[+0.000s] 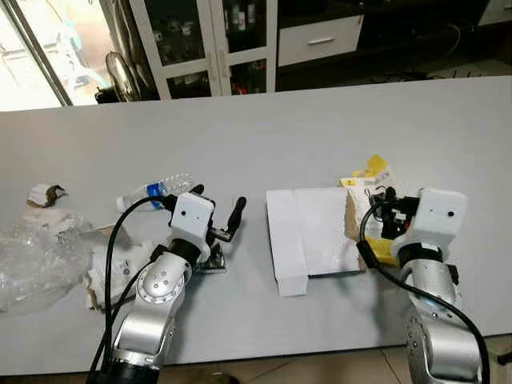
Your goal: Picking trash to rubbish bin
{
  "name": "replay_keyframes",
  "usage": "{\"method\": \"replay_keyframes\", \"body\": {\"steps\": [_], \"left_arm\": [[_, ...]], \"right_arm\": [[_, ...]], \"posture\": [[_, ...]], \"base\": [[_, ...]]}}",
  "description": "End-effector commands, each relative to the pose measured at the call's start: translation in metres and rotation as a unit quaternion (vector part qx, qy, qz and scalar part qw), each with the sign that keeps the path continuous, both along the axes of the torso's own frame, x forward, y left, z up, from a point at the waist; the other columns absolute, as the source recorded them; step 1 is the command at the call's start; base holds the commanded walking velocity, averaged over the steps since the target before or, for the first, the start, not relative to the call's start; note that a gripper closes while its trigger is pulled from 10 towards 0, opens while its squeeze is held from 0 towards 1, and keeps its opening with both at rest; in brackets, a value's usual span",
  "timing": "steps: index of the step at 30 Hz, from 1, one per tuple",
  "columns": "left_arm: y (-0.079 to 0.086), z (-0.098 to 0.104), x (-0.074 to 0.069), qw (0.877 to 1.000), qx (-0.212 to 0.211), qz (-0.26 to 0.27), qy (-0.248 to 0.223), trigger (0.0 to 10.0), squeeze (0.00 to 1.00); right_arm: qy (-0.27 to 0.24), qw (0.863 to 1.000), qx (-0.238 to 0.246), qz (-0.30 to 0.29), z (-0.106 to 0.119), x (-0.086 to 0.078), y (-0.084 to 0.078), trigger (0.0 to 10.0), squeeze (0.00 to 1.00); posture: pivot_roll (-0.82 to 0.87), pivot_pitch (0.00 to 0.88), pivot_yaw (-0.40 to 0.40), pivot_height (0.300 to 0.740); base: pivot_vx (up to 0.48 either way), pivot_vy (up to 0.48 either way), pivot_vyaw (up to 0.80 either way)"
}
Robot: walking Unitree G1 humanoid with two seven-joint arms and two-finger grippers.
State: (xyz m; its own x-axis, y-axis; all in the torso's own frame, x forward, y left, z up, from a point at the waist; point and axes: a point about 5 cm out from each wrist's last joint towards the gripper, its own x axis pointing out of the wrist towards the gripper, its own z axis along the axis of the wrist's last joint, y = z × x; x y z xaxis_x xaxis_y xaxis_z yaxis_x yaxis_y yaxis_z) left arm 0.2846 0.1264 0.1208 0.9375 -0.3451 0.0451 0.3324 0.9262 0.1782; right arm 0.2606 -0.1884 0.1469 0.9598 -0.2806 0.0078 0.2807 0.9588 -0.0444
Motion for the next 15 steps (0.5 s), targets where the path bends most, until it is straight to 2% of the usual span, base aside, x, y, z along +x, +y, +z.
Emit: {"method": "replay_keyframes", "body": {"steps": [1, 7, 11, 15], "left_arm": [[0.003, 0.0, 0.0, 1.0, 0.006, -0.001, 0.003, 10.0, 0.0], [0.002, -0.001, 0.0, 1.0, 0.008, -0.008, 0.007, 10.0, 0.0], [0.003, 0.0, -0.003, 1.0, 0.013, -0.014, 0.01, 10.0, 0.0], [0.007, 0.0, -0.007, 1.0, 0.019, -0.016, 0.015, 10.0, 0.0]], "right_arm": [[0.006, 1.0, 0.015, -0.011, 0.003, 0.004, -0.005, 10.0, 0.0], [0.015, 1.0, 0.016, -0.015, 0.005, 0.014, -0.013, 10.0, 0.0], [0.042, 0.998, 0.022, -0.032, 0.0, 0.017, -0.024, 10.0, 0.0], [0.058, 0.998, 0.021, -0.031, -0.003, 0.02, -0.028, 10.0, 0.0]], "posture": [[-0.09, 0.091, 0.065, 0.74], [-0.09, 0.102, 0.076, 0.74], [-0.07, 0.124, 0.087, 0.74], [-0.06, 0.142, 0.097, 0.74]], "base": [[0.0, 0.0, 0.0], [0.0, 0.0, 0.0], [0.0, 0.0, 0.0], [0.0, 0.0, 0.0]]}}
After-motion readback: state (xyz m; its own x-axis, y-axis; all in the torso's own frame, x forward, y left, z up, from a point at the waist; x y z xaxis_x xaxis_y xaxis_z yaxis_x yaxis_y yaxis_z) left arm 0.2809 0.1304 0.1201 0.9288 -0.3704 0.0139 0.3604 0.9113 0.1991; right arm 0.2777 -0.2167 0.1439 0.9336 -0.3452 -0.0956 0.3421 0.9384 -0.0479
